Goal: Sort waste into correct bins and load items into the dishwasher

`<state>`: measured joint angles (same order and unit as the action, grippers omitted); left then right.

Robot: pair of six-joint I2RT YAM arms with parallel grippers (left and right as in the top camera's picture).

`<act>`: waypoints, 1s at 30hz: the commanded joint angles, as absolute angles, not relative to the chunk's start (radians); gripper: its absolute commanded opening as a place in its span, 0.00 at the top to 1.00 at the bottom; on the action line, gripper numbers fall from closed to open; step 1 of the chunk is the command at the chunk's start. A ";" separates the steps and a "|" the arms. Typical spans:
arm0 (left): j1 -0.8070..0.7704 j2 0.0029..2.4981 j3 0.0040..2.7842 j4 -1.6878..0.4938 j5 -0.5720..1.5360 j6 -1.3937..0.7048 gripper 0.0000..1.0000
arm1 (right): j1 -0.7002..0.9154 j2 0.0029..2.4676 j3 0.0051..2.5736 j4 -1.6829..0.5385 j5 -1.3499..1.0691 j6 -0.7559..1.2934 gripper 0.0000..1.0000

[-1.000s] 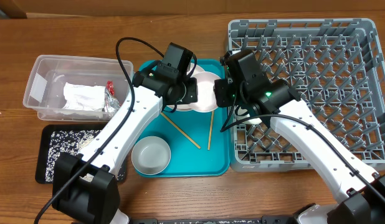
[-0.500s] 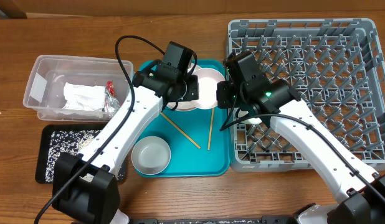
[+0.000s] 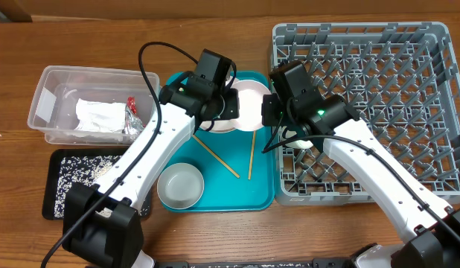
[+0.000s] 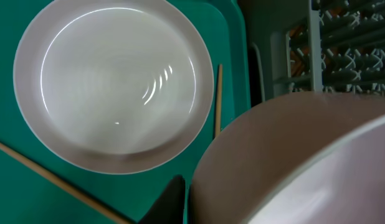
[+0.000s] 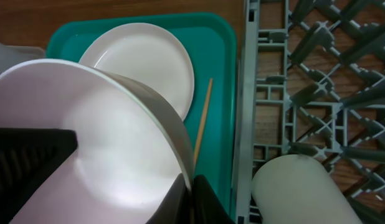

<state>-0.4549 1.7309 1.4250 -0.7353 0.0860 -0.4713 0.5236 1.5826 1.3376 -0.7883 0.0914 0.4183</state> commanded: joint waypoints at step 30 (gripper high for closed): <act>-0.430 1.435 1.457 -0.808 0.146 -0.464 0.00 | 0.281 1.761 1.347 -0.311 1.173 0.019 0.96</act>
